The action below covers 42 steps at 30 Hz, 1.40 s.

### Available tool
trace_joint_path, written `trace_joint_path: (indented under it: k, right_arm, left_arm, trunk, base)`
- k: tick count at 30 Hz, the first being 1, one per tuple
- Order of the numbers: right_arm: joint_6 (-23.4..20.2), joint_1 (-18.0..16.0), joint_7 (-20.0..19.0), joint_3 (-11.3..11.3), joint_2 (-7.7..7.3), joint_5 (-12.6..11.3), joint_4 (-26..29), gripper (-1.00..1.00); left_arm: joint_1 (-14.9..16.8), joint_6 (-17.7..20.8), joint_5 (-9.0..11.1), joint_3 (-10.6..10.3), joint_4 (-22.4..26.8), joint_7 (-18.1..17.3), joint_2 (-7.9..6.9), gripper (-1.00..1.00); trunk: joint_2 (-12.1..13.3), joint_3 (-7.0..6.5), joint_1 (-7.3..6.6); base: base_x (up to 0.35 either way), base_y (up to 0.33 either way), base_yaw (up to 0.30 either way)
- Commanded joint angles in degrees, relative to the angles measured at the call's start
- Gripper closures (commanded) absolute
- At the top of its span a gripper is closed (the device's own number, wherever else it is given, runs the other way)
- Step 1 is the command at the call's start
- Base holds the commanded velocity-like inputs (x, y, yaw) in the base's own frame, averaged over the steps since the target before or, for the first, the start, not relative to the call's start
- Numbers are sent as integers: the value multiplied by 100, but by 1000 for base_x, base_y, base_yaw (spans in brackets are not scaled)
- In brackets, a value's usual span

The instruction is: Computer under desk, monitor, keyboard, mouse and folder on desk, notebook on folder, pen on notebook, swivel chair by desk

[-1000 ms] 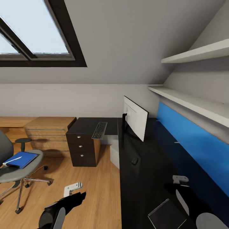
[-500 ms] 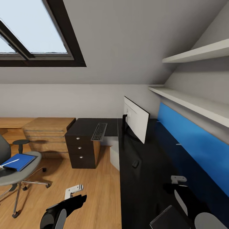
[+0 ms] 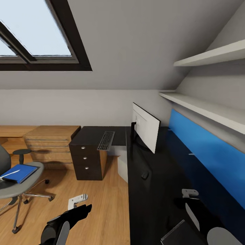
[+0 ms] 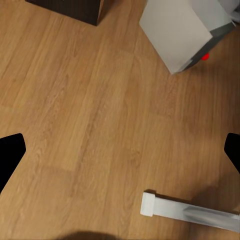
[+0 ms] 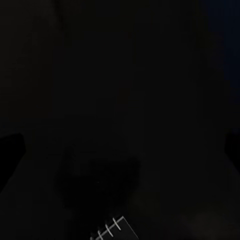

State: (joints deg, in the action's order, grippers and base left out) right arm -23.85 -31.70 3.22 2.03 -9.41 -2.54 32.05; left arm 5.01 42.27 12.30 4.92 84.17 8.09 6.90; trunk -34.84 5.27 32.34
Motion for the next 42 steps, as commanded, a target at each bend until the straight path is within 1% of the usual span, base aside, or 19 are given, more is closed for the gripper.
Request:
trace_joint_path:
  k: [1, 22, 29, 35, 42]
  right_arm:
    - [-34, -3, 21, -1, 0, -27, 9, -100]
    - [-49, -3, 27, -1, 3, -28, 3, -100]
    - [-193, -3, 30, -9, 73, -20, 10, -100]
    - [-230, -3, 30, -11, 85, -19, 11, -100]
    - [-255, -3, 36, -14, 88, -19, 12, -100]
  left_arm:
    - [6, 26, 62, 6, 12, 42, 4, -100]
    - [9, 27, 62, 9, 29, 51, 5, -100]
    - [9, 27, 62, 6, 29, 52, 5, -100]
    - [8, 27, 62, 8, 29, 52, 5, -100]
    - [5, 33, 62, 9, 29, 45, -1, -100]
  trunk:
    - [-52, 30, 25]
    - [-894, 407, 486]
    - [-1175, 532, 640]
    - [-1415, 640, 772]
    - [-1415, 640, 772]
  base:
    - [0, 0, 0]
    - [0, 0, 0]
    - [0, 0, 0]
    - [0, 0, 0]
    - [0, 0, 0]
